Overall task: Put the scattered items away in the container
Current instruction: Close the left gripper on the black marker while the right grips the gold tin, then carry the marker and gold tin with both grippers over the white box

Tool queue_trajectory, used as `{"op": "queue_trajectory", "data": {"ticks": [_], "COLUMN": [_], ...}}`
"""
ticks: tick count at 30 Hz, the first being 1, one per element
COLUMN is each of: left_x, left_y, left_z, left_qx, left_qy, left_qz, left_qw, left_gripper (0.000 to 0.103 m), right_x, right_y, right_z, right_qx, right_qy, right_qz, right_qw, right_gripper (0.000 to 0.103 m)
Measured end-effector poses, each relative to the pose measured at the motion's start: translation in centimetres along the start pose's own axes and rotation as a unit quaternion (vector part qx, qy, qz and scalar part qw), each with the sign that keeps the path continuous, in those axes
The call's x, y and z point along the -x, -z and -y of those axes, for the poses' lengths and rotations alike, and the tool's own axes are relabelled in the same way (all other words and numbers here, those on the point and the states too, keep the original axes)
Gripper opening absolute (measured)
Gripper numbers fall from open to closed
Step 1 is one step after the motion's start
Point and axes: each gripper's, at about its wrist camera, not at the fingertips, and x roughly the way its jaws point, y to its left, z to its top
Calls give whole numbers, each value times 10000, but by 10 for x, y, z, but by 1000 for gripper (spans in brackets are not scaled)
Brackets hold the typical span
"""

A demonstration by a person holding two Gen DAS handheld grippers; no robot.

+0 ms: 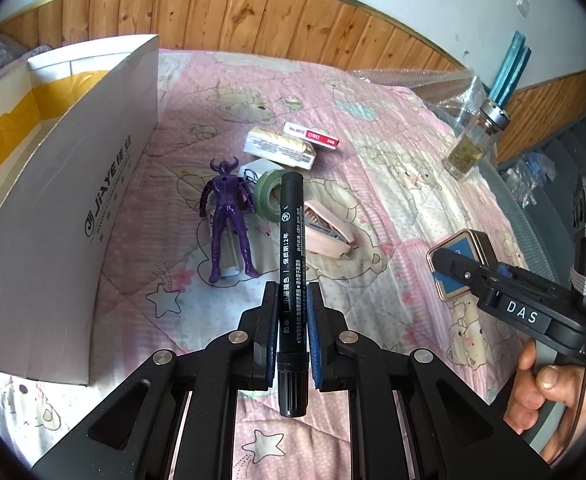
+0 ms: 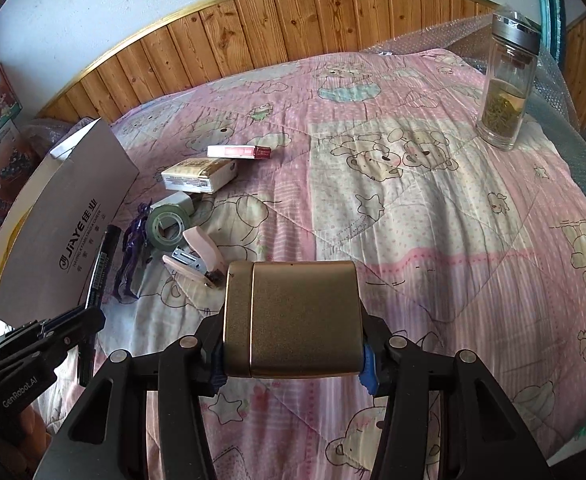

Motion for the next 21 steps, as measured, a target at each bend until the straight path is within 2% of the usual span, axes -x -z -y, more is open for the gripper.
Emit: {"op": "queue_trajectory", "data": {"ticks": [9, 21], "left_x": [19, 40], "left_y": [-5, -12], "left_z": [-13, -24], "left_qx": [128, 241], "left_qy": [59, 235], "left_qz": [164, 368], "left_qw": [9998, 9988], "left_gripper": [13, 13], "right_x": [15, 33], "right_y": [3, 12], "right_z": [-26, -72], "right_qx": [154, 350], "right_qy": [68, -59], "right_qz": [85, 106], "right_qw": [9998, 9993], "right_gripper": [51, 51]}}
